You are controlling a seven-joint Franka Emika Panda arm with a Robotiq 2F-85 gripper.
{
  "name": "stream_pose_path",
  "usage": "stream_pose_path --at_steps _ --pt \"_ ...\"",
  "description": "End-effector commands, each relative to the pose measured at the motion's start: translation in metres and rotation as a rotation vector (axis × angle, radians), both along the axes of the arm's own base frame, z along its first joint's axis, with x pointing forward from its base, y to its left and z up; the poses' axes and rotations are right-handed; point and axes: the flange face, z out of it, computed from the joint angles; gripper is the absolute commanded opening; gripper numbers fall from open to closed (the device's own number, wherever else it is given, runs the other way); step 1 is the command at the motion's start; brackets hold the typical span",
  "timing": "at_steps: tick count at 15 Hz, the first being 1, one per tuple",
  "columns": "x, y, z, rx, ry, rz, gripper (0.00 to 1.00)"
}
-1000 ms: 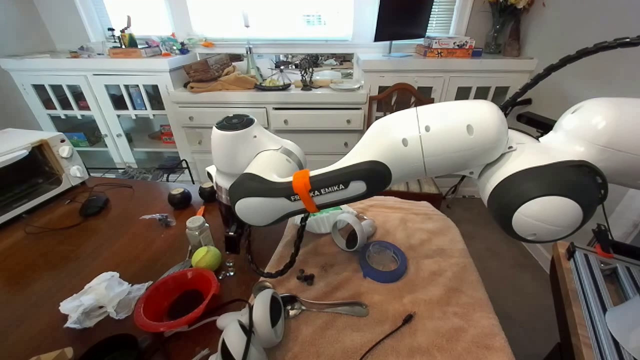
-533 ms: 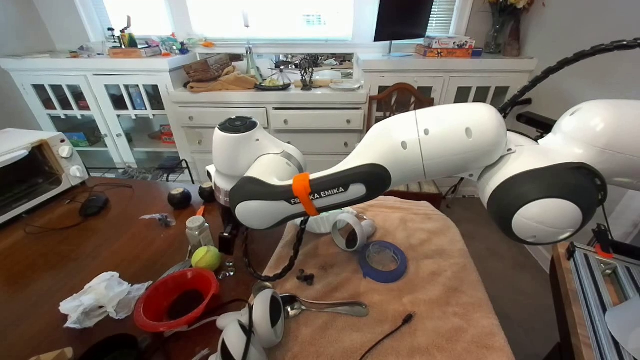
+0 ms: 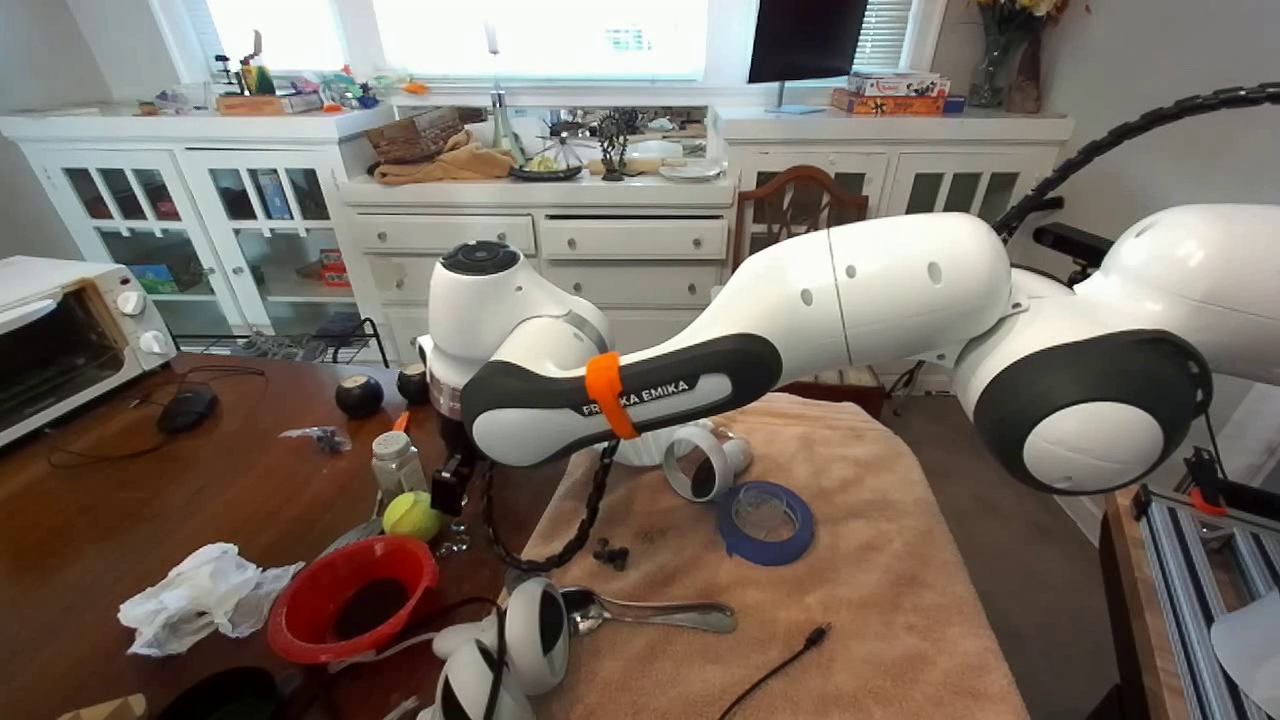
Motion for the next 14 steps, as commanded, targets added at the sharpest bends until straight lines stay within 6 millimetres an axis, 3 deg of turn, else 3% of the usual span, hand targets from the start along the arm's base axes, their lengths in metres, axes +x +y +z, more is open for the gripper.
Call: stream_pose_path --at_steps 1,10,13,14 --pt "0.000 0.000 0.001 0.001 0.000 -0.002 0.98" --pt "0.000 0.001 -0.004 0.017 -0.002 -0.010 1.00" --pt "0.000 0.000 -0.011 0.031 -0.019 -0.010 0.94" --pt "0.000 -0.001 -0.015 0.045 -0.024 -0.010 0.84"
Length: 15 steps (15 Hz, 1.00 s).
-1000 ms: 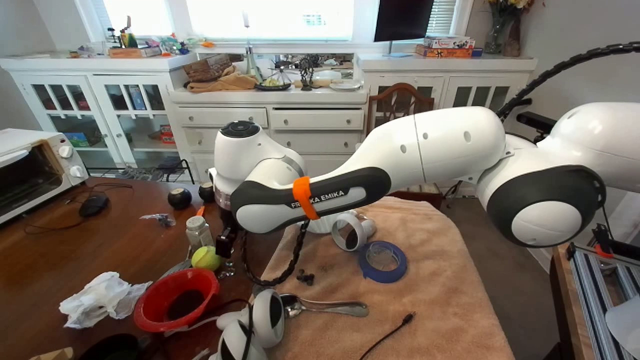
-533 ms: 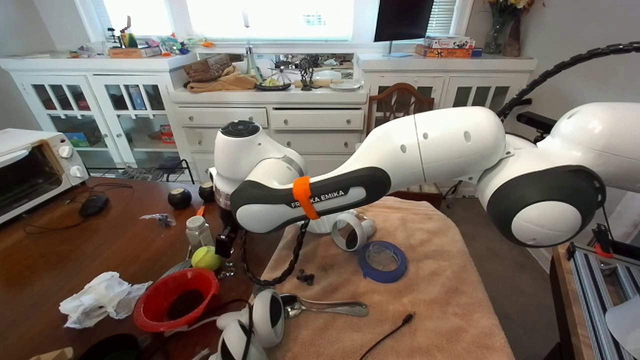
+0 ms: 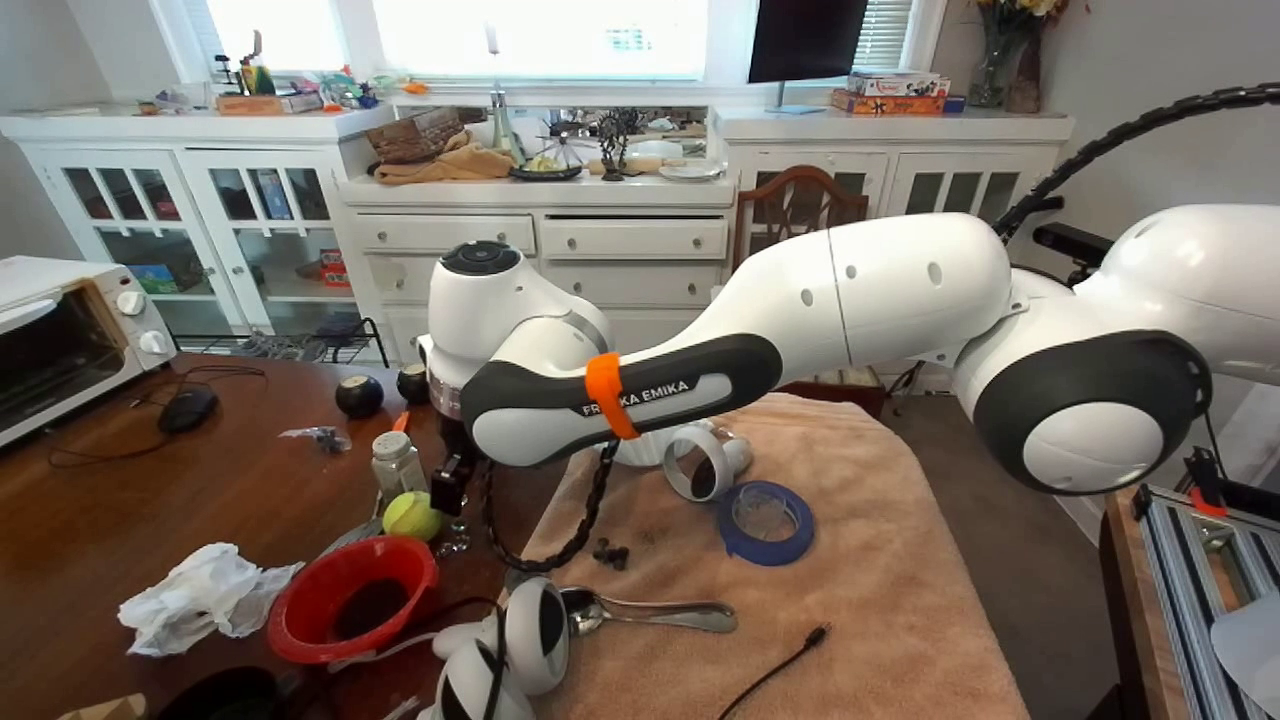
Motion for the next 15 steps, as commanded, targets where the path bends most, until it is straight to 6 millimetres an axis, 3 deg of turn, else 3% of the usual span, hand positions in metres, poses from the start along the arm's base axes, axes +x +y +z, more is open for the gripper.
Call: stream_pose_path --at_steps 1,2,3,4,5,9,10,14,15 --pt "0.000 -0.001 -0.017 0.052 -0.023 -0.010 0.86" --pt "0.000 -0.001 -0.020 0.064 -0.033 -0.012 0.82" --pt "0.001 -0.003 -0.024 0.083 -0.037 -0.018 0.70" --pt "0.000 -0.003 -0.028 0.099 -0.036 -0.025 0.70" --pt "0.000 -0.003 -0.031 0.124 -0.039 -0.035 0.62" --pt "0.002 -0.004 -0.028 0.170 -0.055 -0.057 0.38" --pt "0.003 -0.005 -0.026 0.178 -0.052 -0.065 0.24" --pt "0.003 -0.003 -0.020 0.191 -0.030 -0.082 0.36" --pt "0.002 -0.002 -0.019 0.197 -0.018 -0.083 0.29"
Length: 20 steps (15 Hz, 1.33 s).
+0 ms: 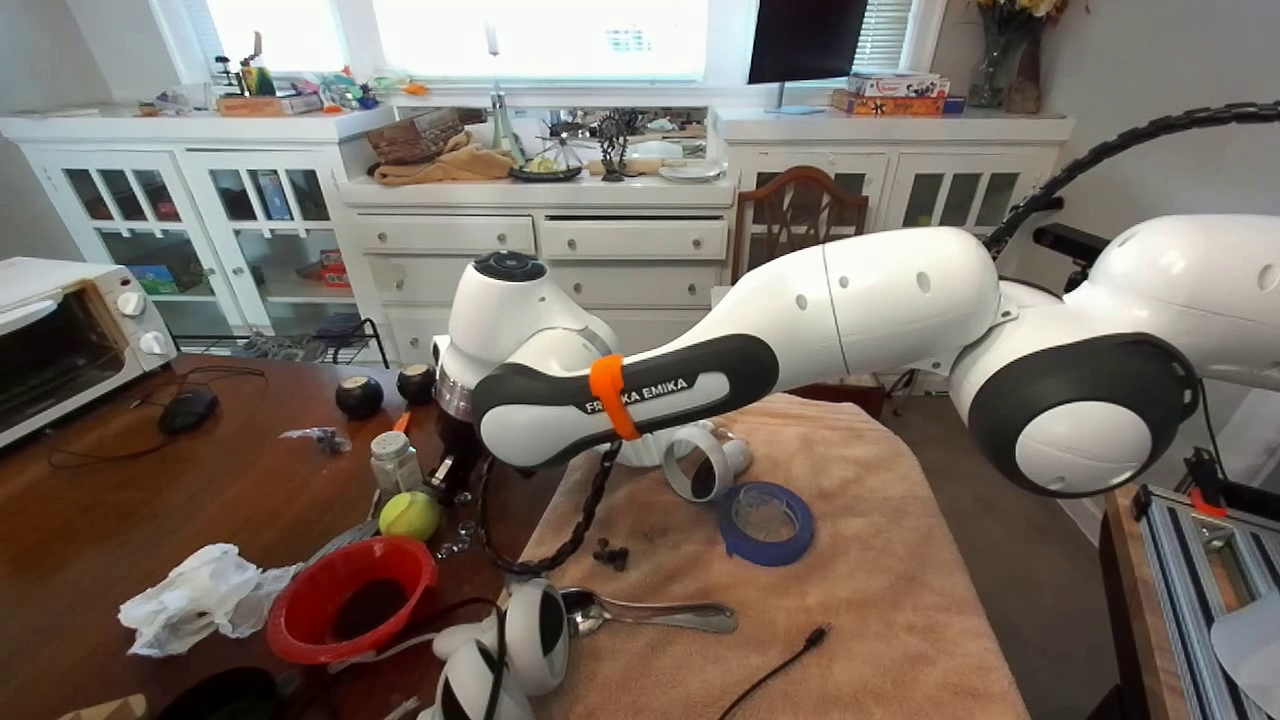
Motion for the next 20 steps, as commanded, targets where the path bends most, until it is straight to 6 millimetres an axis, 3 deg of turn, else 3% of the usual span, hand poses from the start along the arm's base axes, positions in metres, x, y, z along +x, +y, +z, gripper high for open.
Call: stream_pose_path --at_steps 1,2,3,4,6,10,13,14,15,17,20 --pt "-0.004 0.007 -0.006 0.051 0.038 -0.013 0.32" --pt "-0.004 0.008 -0.005 0.052 0.042 -0.011 0.20" --pt "-0.005 0.009 -0.005 0.055 0.043 -0.013 0.24" --pt "-0.005 0.010 -0.004 0.056 0.046 -0.011 0.45" --pt "-0.006 0.012 -0.003 0.055 0.056 -0.015 0.40" --pt "-0.009 0.017 -0.003 0.036 0.085 -0.029 0.79" --pt "-0.012 0.018 -0.001 0.004 0.116 -0.058 0.82" --pt "-0.012 0.019 -0.001 0.003 0.125 -0.061 0.77" --pt "-0.013 0.019 -0.001 0.008 0.131 -0.067 0.61" --pt "-0.013 0.019 -0.001 0.003 0.136 -0.077 0.52" --pt "-0.012 0.016 0.000 -0.003 0.130 -0.083 0.26"
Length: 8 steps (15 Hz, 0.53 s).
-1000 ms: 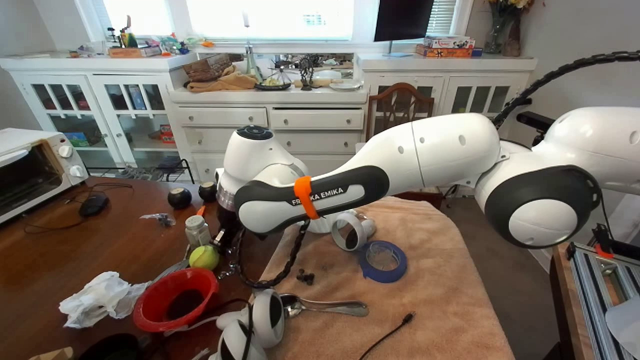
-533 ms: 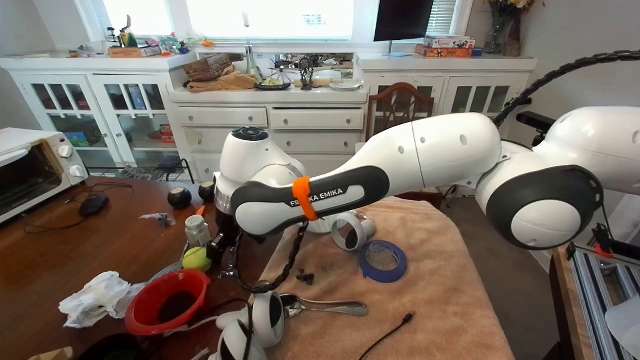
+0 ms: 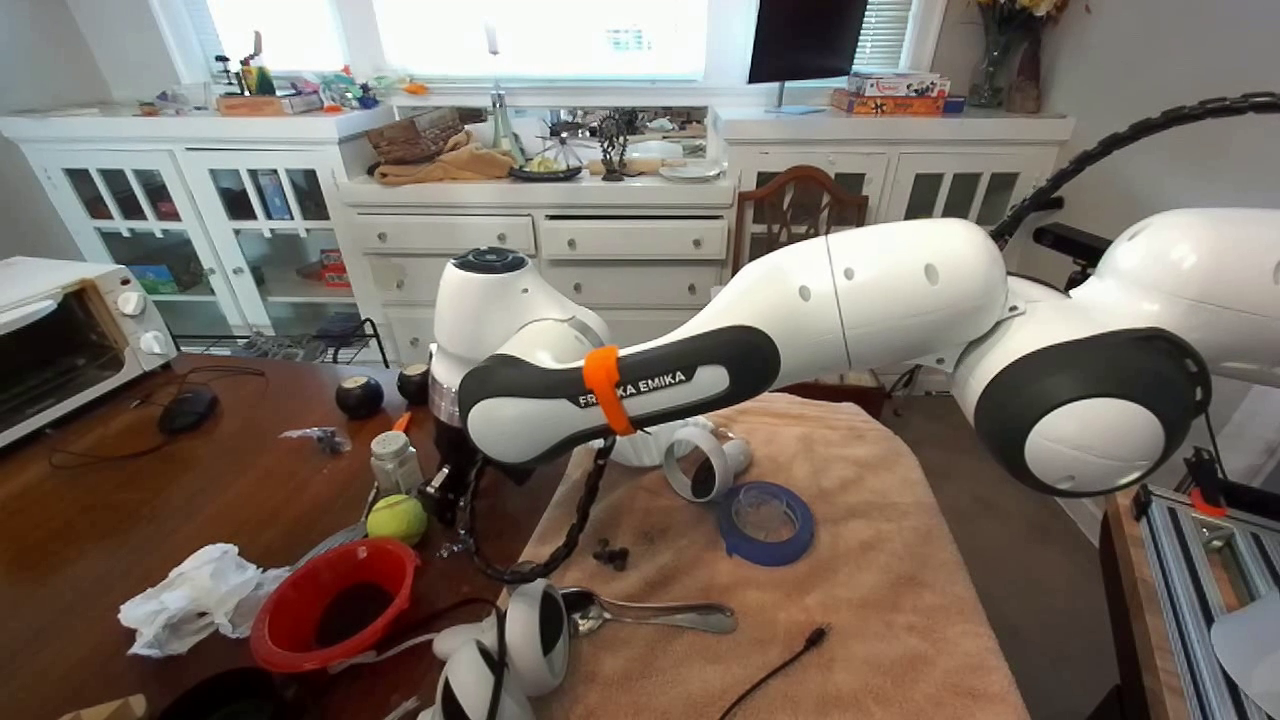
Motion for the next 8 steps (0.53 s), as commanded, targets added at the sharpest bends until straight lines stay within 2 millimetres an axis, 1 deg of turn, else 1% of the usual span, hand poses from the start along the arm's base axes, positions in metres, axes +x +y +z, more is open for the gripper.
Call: stream_pose_path --at_steps 1,3,4,5,7,8 --pt "-0.0028 -0.0002 -0.0057 -0.017 0.028 -0.022 0.19" --pt "-0.0018 -0.0048 -0.0085 -0.028 0.024 -0.022 0.05" --pt "-0.0015 -0.0069 -0.0095 -0.030 0.027 -0.019 0.00" --pt "-0.0019 -0.0066 -0.0099 -0.027 0.031 -0.016 0.04" --pt "-0.0023 -0.0056 -0.0093 -0.022 0.035 -0.009 0.05" --pt "-0.0018 -0.0044 -0.0047 -0.019 0.033 -0.004 0.05"
